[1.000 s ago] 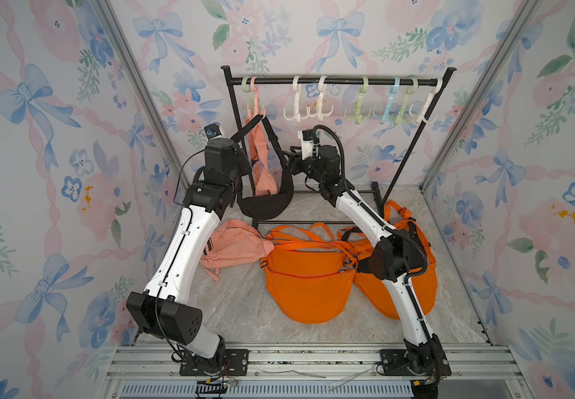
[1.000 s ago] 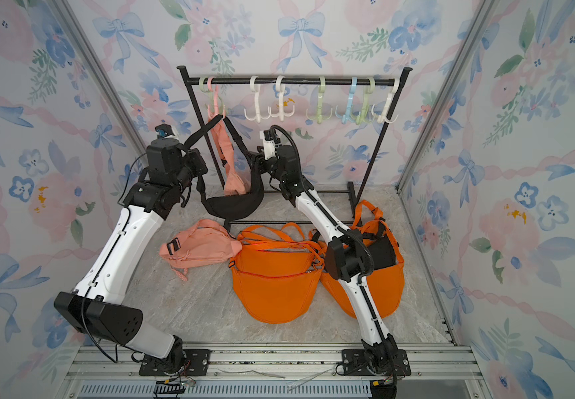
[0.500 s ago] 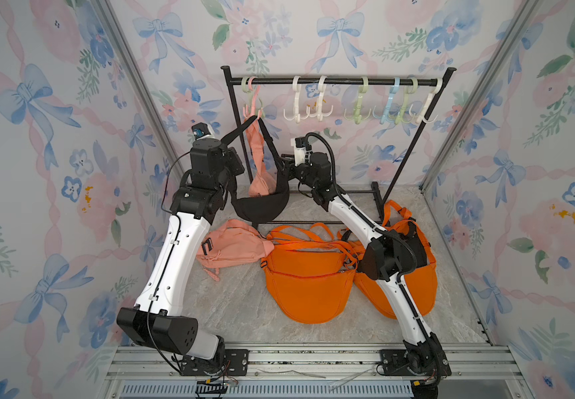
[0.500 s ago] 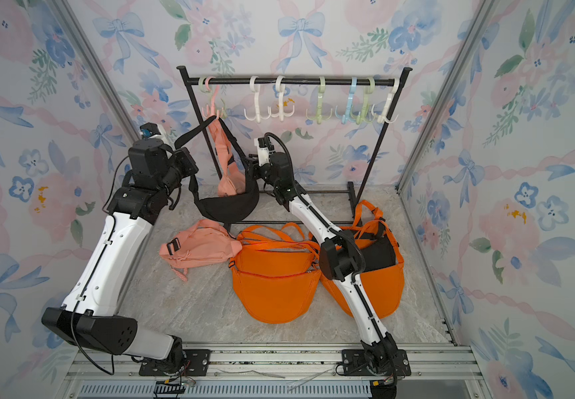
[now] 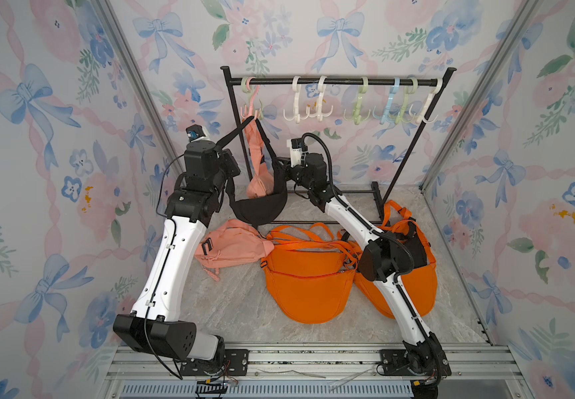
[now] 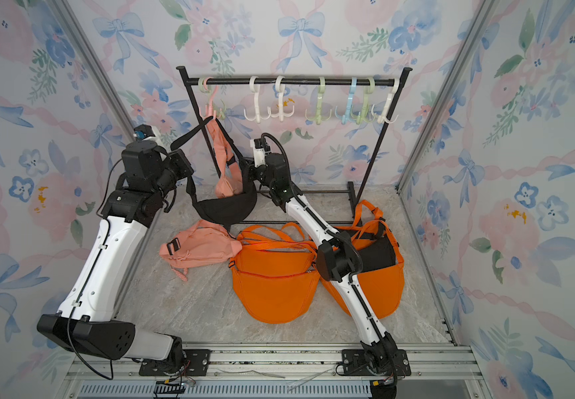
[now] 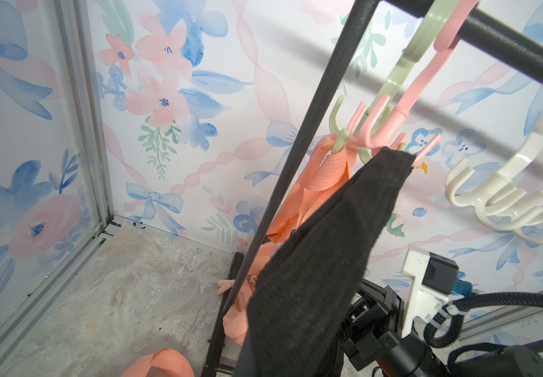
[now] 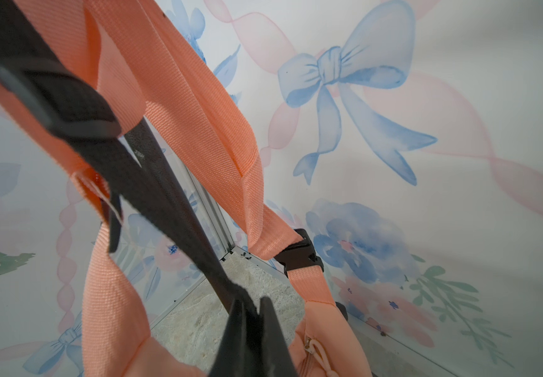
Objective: Take the bag off the hook
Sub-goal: Pick up the bag from the hook.
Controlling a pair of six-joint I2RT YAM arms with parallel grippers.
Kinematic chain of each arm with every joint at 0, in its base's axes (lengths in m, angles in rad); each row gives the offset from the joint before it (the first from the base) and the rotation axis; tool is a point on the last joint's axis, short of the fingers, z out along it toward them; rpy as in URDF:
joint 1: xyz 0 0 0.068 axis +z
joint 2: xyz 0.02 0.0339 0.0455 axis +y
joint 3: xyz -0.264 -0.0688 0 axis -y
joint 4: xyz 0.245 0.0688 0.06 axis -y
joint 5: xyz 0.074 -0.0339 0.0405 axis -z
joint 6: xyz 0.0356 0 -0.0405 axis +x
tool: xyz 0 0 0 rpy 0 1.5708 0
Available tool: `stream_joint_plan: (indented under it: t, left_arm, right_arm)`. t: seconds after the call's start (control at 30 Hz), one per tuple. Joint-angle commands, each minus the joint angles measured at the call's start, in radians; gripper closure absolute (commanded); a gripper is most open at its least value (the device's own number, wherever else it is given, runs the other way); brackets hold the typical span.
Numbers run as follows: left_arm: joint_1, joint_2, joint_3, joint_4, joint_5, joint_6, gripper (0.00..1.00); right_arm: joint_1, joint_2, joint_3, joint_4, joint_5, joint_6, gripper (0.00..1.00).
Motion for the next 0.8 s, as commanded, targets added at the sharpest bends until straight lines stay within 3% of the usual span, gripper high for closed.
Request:
stream_joint_plan:
  t: [0.0,0.33,0.77]
  left_arm:
    - [0.009,0.013,0.008,-0.001,0.003,-0.016,1.0]
    - [0.0,0.107,0.11,0.002,0.054,-0.043,1.0]
    - [-0.041,0.178,0.228,0.002,0.058,-0.026,1.0]
  right_arm:
    - [0.001,-0.102,-0.045,-0.018,0.013,0.013,1.0]
    - [0.001,-0.263,-0.197,0.085,0.0,0.001,1.0]
    - [0.0,-0.338,-0.251,0.121,0.011,-0.021,1.0]
